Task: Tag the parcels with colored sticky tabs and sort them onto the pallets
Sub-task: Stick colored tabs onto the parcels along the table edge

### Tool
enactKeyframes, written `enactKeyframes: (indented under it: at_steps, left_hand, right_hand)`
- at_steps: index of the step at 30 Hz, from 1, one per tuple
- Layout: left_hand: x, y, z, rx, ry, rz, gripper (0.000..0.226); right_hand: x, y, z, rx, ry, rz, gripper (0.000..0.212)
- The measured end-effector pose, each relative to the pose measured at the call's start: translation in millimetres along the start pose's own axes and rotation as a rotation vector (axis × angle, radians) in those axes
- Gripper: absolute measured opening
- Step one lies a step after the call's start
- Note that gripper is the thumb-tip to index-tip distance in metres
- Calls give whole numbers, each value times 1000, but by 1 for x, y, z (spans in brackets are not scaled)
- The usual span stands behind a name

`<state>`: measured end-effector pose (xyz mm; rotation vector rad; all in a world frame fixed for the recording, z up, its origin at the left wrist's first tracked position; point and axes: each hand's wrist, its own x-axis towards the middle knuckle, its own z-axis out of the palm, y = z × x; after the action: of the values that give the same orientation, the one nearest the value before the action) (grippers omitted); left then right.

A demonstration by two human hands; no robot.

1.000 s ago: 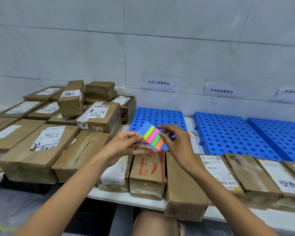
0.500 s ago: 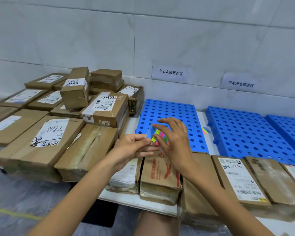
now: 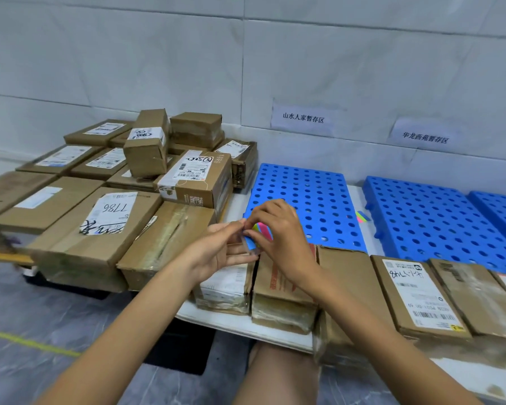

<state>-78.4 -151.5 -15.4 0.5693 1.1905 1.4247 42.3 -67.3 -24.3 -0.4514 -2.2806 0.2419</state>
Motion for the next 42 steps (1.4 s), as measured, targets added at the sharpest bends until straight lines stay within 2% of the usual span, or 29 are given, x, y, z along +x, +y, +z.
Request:
enactKeyframes:
  at_steps: [3, 8, 12, 15, 19, 23, 28, 33, 36, 39, 42]
  left_hand:
    - [-7, 0, -7, 61, 85, 54, 15]
    - [-17, 4, -22, 114, 276, 250, 15]
    - [-20, 10, -36, 12, 471, 354, 13]
    - [-22, 15, -50, -71, 552, 392, 11]
    - [-24, 14, -56, -35, 572, 403, 11]
    - [-23, 4, -53, 62, 561, 425, 13]
    - [-23, 0, -51, 173, 528, 476, 12]
    - [-21, 0, -49, 178, 484, 485, 11]
    - [-19, -4, -47, 147, 437, 468, 10]
    - [-17, -7, -45, 158, 392, 449, 11]
    - [-12, -7, -42, 191, 350, 417, 13]
  right_hand:
    - [-1, -8, 4, 44, -45, -23, 10]
    - [-2, -21, 4, 163, -86, 0, 8]
    - [-6, -32, -4, 402, -101, 255, 8]
    - [-4, -28, -6, 444, -170, 446, 8]
    - [0, -29, 4, 284, -385, 508, 8]
    - [-1, -31, 31, 89, -388, 504, 9]
    - [-14, -31, 46, -148, -410, 391, 6]
    - [-12, -23, 42, -115, -496, 390, 34]
    - [-10, -25, 42, -143, -534, 370, 44]
    - [-12, -24, 39, 27, -443, 429, 41]
    - [-6, -15, 16, 317, -75, 629, 10]
